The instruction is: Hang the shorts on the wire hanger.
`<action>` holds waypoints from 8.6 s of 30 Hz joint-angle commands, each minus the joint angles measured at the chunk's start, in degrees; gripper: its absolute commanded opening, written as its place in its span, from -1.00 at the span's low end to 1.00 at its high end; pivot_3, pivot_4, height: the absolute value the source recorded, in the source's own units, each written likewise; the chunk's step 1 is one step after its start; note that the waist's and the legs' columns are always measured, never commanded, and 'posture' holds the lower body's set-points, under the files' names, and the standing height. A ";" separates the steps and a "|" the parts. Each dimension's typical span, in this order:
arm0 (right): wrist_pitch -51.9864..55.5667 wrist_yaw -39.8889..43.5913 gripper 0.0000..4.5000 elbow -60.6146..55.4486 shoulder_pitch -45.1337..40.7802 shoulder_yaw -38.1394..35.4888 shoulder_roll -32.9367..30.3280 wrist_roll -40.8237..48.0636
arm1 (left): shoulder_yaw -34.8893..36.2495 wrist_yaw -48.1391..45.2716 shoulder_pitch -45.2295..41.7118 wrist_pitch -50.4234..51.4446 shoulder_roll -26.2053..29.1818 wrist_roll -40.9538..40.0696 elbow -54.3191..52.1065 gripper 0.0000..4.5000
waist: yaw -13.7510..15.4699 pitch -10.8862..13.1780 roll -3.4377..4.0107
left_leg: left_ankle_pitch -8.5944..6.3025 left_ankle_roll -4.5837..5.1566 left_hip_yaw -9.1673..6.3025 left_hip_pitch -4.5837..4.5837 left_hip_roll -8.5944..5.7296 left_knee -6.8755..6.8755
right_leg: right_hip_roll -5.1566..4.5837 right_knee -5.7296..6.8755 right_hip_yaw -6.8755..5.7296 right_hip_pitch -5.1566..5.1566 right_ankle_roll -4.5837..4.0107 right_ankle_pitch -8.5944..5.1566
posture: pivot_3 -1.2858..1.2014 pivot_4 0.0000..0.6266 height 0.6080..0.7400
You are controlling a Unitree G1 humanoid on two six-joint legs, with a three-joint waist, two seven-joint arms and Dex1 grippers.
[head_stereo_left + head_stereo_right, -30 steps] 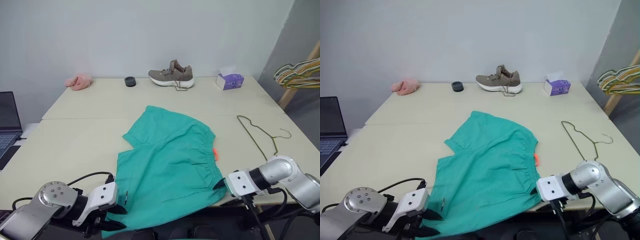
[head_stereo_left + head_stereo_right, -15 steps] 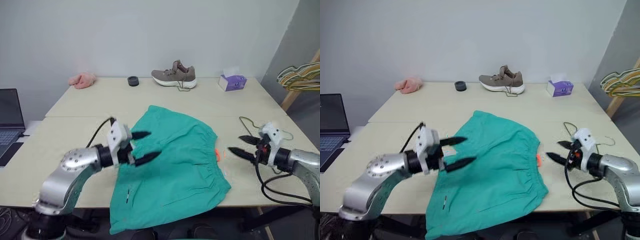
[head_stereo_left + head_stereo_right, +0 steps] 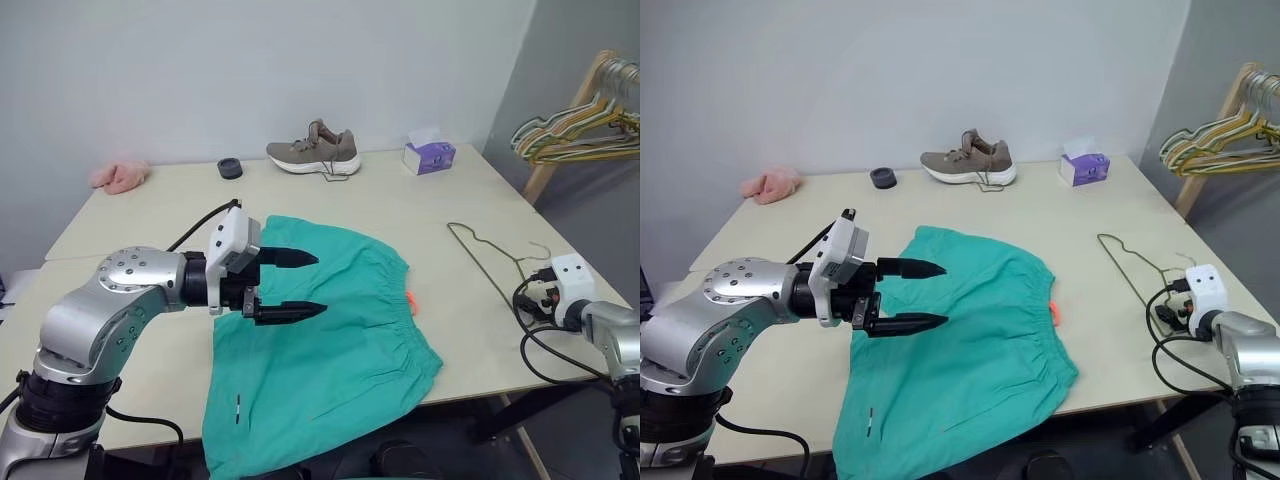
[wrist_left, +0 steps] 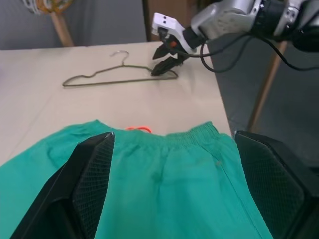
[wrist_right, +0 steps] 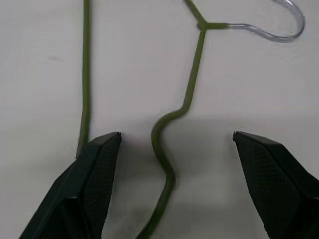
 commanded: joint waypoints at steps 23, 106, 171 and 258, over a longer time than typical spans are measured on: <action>-0.73 7.97 -1.00 7.23 -11.99 7.10 1.99 -4.20 | 3.75 5.02 -3.66 -8.72 -2.07 9.01 19.93 0.99 | -0.92 -0.44 -0.77 | 0.00 0.00 -0.32 0.75 0.10 -0.04 | 0.02 -0.23 -0.01 0.84 0.04 0.05 | -0.10 -1.00 1.00; 2.43 38.36 0.98 -38.56 -18.84 26.22 -4.56 0.83 | -4.54 -15.55 4.31 -7.13 10.02 12.98 13.82 -1.00 | -0.49 -0.04 0.07 | -0.12 -0.20 -0.75 -0.26 0.06 -0.05 | -0.08 0.03 -0.40 -0.20 -0.25 -0.16 | -0.10 -1.00 1.00; 12.96 42.98 -1.00 -44.11 -0.81 16.53 -14.63 14.71 | 6.01 -5.69 5.49 -2.80 4.70 9.68 23.82 0.28 | 0.51 -0.01 0.07 | -0.17 -0.24 -0.81 -0.25 0.08 -0.05 | -0.06 0.02 -0.48 -0.18 -0.22 -0.23 | -0.14 -1.00 1.00; 32.89 14.45 -1.00 -36.35 7.73 10.85 -9.57 28.35 | 2.05 -4.13 1.35 -21.54 -0.07 17.12 32.04 0.98 | -3.64 -0.14 -0.10 | -0.16 -0.23 -0.67 -0.24 0.12 -0.03 | 0.01 0.00 -0.32 -0.13 -0.12 -0.25 | -0.17 -1.00 1.00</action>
